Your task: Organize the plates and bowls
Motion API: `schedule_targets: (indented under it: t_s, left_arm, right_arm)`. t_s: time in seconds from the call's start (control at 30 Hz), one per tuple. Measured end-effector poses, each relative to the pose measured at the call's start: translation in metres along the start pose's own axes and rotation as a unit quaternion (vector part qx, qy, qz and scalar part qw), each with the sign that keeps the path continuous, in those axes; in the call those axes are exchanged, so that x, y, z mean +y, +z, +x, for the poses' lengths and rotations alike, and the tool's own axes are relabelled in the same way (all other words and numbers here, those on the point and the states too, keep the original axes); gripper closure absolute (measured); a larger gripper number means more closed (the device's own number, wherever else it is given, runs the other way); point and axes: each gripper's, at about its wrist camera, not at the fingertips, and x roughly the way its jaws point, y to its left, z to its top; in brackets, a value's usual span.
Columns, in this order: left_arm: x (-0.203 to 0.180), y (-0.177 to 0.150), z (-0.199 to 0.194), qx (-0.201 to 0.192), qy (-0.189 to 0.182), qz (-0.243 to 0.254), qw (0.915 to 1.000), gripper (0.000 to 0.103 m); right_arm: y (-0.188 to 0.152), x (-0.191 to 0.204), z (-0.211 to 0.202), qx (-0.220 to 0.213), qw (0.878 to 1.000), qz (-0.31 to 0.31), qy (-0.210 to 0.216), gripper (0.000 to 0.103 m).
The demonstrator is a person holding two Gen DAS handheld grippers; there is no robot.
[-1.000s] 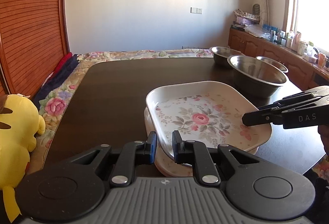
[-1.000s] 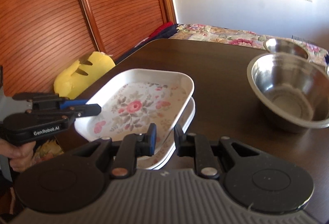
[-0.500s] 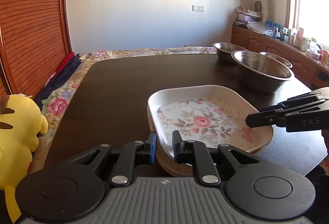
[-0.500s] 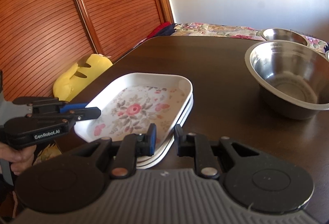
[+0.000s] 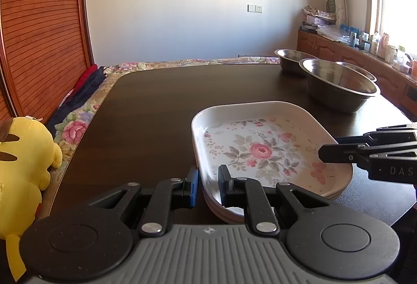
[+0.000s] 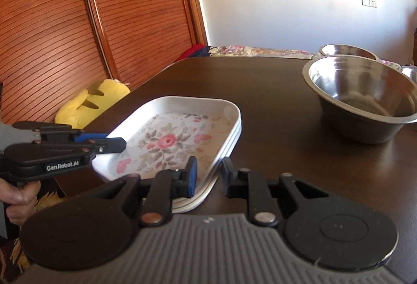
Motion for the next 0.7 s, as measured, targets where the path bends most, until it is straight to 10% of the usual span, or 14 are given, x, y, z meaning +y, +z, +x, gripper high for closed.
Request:
schedule_targets:
  t_s: [0.7]
  left_arm:
    - [-0.003, 0.020, -0.009, -0.021, 0.005, -0.010, 0.9997, 0.083]
  right_arm:
    - [-0.001, 0.003, -0.013, -0.047, 0.999, -0.001, -0.028, 0.080]
